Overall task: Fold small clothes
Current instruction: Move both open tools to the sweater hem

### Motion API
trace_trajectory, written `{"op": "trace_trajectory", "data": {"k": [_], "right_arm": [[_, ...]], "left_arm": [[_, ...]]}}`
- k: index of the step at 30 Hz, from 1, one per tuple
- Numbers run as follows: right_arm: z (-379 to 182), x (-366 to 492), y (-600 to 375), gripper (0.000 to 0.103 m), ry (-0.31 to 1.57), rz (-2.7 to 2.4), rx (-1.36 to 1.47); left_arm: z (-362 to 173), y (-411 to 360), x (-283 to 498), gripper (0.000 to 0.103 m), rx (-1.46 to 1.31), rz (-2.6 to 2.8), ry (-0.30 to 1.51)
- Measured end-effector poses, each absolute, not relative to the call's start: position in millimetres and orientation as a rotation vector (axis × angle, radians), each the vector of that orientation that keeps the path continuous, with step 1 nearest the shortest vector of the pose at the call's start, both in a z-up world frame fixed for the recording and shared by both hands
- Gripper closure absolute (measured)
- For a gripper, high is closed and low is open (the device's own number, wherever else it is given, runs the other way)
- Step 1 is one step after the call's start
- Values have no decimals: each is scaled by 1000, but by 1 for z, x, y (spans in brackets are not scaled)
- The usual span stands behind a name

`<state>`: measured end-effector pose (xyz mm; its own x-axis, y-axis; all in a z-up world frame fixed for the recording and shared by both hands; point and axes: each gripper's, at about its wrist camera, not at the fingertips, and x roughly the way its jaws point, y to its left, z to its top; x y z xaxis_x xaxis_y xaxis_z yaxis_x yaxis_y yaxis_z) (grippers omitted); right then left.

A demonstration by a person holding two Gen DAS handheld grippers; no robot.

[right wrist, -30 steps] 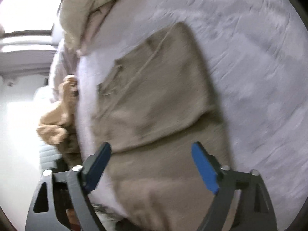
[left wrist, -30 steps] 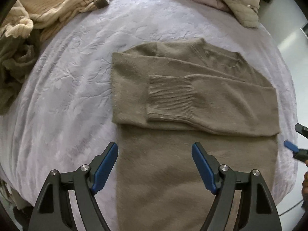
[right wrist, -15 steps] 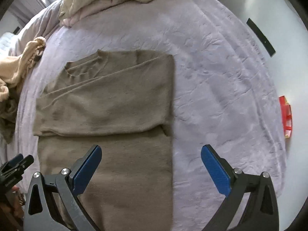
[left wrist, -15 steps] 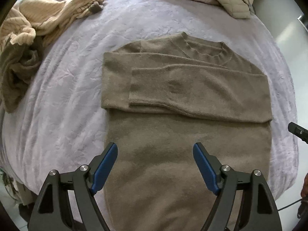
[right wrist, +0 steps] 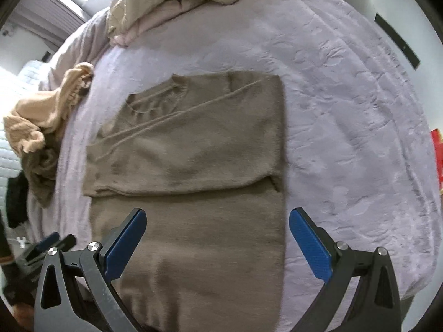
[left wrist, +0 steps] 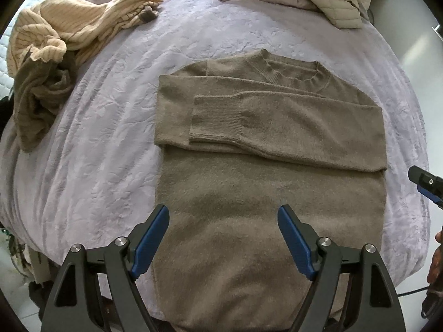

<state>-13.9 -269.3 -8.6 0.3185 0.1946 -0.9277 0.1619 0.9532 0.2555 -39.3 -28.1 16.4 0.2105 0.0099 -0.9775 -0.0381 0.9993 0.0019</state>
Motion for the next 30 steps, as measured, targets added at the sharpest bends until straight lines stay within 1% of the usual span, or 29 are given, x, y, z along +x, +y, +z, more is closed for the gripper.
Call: {"op": "trace_trajectory", "data": {"k": [6, 13, 19, 23, 30], "right_arm": [[-9, -12, -266, 0, 1245, 37, 299], [-18, -15, -259, 0, 1293, 69, 263], [-19, -33, -261, 0, 1268, 90, 310], [-25, -56, -263, 0, 1236, 135, 389], [-69, -119, -256, 0, 1349, 118, 429]], "left_arm": [[20, -34, -45, 22, -6, 43, 1350], [15, -28, -58, 22, -8, 72, 1366], [10, -8, -69, 22, -33, 75, 1358], [-4, 13, -83, 22, -26, 66, 1368], [-48, 51, -131, 22, -100, 4, 1431]]}}
